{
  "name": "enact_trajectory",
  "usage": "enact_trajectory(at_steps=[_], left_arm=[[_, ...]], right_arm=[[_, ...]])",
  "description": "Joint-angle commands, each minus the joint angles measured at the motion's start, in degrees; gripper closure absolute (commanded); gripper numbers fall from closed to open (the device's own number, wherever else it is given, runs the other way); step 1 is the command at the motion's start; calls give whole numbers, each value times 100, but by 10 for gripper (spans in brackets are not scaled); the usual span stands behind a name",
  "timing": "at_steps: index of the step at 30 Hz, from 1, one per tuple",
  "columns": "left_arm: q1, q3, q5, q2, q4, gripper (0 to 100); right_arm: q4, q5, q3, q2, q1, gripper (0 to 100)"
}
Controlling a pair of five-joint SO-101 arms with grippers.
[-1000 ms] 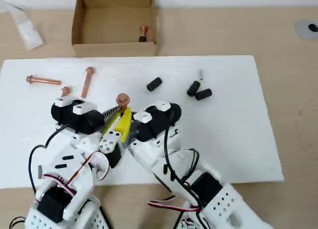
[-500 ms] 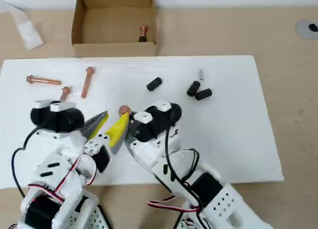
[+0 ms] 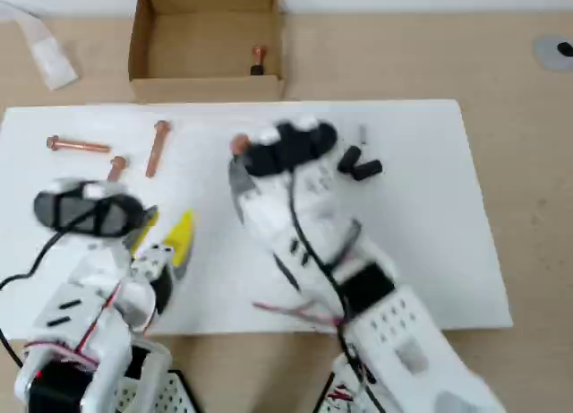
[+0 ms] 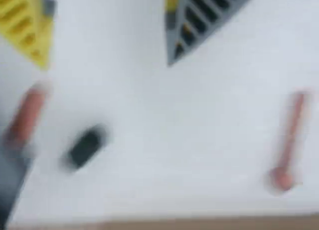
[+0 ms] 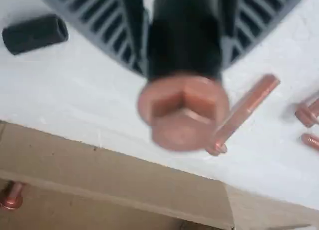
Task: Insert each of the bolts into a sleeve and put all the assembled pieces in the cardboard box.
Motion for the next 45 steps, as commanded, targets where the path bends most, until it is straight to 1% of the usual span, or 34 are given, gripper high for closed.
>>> enact_trajectory(at_steps=[1, 2, 4, 8, 12, 17, 25, 31, 33, 38, 41, 45], left_arm=[[-651, -273, -914, 418, 26, 974], [-774, -273, -1116, 453, 26, 996], [-993, -229, -1301, 470, 26, 993], [-1459, -220, -1310, 470, 35, 994], [-1732, -211, -1327, 470, 35, 994], [-1811, -158, -1301, 470, 26, 994], [-1811, 0, -1301, 462, 26, 994], [-1811, 0, -1301, 462, 26, 994], [-1811, 0, -1301, 462, 26, 994], [-1811, 0, -1319, 462, 26, 994], [-1811, 9, -1301, 462, 26, 994], [-1811, 9, -1301, 462, 26, 994]], right_arm=[[-176, 158, -1692, 1481, 136, 989], [-176, 176, -2044, 1859, 163, 989], [-176, 246, -2738, 2633, 295, 989], [-176, 475, -4207, 4145, 664, 989], [-141, 651, -5771, 5596, 1033, 989], [-185, 976, -7477, 7442, 1323, 989], [-185, 967, -10651, 10237, 1666, 989], [-132, 967, -12848, 11855, 1684, 989], [-62, 976, -13305, 12268, 1657, 989], [651, 1037, -14044, 12954, 1604, 978], [800, 1407, -14281, 13253, 1604, 906], [993, 1442, -14501, 13473, 1604, 840]])
